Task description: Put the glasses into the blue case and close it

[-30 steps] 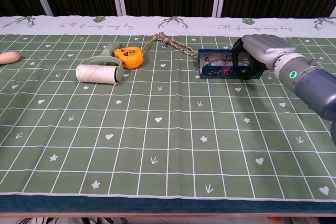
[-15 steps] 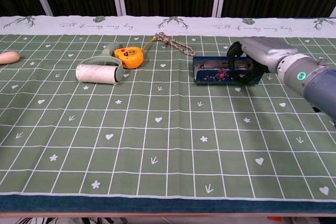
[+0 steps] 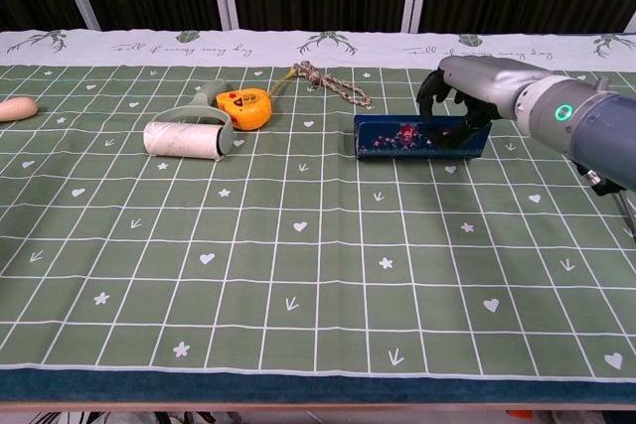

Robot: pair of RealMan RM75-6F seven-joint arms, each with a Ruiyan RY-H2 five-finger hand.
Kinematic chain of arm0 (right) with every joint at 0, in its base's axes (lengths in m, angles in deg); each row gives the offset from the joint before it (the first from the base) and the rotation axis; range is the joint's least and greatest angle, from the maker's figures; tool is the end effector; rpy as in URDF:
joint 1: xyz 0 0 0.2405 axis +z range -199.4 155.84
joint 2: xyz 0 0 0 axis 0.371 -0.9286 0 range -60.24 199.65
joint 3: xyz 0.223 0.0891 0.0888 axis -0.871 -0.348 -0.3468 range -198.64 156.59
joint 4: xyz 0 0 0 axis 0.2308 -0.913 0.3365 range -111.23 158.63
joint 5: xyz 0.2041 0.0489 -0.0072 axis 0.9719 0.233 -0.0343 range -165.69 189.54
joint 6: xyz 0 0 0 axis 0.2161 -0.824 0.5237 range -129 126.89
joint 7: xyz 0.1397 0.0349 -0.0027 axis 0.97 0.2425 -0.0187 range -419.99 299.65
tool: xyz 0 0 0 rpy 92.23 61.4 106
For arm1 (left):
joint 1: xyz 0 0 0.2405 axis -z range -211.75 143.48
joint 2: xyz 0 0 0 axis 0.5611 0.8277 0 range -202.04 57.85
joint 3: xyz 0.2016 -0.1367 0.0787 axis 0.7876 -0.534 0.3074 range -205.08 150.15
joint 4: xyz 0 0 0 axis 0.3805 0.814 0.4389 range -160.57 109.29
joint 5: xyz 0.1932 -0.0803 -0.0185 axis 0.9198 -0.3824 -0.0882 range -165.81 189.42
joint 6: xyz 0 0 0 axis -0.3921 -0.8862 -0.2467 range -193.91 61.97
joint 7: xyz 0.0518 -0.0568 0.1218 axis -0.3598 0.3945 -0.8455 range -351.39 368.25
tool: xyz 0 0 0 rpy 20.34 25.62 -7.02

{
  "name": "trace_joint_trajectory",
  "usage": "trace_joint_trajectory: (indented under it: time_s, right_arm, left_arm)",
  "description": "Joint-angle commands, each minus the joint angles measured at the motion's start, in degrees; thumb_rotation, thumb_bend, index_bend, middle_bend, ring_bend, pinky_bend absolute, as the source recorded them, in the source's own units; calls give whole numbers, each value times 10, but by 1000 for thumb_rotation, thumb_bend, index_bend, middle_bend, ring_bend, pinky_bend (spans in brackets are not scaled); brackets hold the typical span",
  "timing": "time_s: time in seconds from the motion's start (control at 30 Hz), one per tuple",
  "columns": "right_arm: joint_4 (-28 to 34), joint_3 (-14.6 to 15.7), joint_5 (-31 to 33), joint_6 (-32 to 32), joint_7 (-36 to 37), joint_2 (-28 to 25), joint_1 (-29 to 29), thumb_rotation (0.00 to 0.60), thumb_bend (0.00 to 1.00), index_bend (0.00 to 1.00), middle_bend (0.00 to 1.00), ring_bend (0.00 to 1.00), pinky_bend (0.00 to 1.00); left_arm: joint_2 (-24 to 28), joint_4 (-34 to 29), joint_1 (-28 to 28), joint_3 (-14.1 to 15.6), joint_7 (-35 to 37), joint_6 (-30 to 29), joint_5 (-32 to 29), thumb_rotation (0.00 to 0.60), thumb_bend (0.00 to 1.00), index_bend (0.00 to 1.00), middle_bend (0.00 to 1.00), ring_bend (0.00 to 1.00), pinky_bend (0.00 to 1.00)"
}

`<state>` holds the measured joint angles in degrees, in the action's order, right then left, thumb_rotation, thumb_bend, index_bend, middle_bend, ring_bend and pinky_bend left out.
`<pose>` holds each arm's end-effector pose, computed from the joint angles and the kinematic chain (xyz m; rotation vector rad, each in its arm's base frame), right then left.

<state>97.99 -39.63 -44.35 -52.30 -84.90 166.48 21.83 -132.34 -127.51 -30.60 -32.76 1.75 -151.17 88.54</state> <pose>-0.1453 -0.3806 -0.0328 1.7267 -1.0144 0.8918 -0.3044 0.1789 0.1783 -1.2375 -0.9476 -0.8223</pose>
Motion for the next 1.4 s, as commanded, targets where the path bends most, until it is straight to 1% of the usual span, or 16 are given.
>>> trace_joint_trajectory:
  time_s: [0.03,0.33,0.6,0.87,1.1,1.13,1.17,1.23,1.27,1.33,1.37,1.4]
  right_arm:
    - [3,-8,17,8,-10,-2,11,600,547,647,233,221,230]
    - [0,-21,72,22,-39,-6,41,600,547,652,232,221,230]
    - [-11,-31,141,43,-63,-10,74,600,547,652,229,216,230]
    - [-32,-31,197,52,-85,-6,103,600,547,652,221,204,230]
    - [-54,-32,231,56,-95,0,127,600,547,639,221,200,230]
    - [-58,-32,235,57,-96,1,130,600,547,624,220,199,230]
    - [-61,-32,239,58,-97,2,133,600,546,585,219,197,230]
    - [-67,-31,246,60,-100,4,139,600,527,468,211,190,230]
    - [-72,-29,251,62,-103,5,143,600,512,429,206,187,230]
    - [-79,-24,258,66,-110,6,149,600,443,311,188,180,230]
    - [-82,-23,262,67,-113,7,152,600,424,268,183,179,230]
    - [-85,-22,266,68,-115,9,155,600,401,204,176,178,230]
  left_arm:
    - [0,0,0,0,1,0,0,600,316,108,0,0,0]
    - [1,0,0,0,4,0,0,600,316,108,0,0,0]
    - [1,-1,0,0,6,0,0,600,316,108,0,0,0]
    - [2,-2,-1,0,9,0,2,600,316,108,0,0,0]
    - [3,-2,-1,1,10,0,2,600,316,108,0,0,0]
    - [3,-2,-1,1,10,0,2,600,316,108,0,0,0]
    - [3,-2,-1,1,11,0,3,600,316,108,0,0,0]
    - [3,-2,-2,1,11,0,3,600,316,108,0,0,0]
    - [3,-2,-2,1,11,0,3,600,316,108,0,0,0]
    - [3,-2,-2,1,11,0,4,600,316,108,0,0,0]
    - [3,-2,-2,2,11,0,4,600,316,108,0,0,0]
    - [3,-1,-2,2,10,0,4,600,316,108,0,0,0]
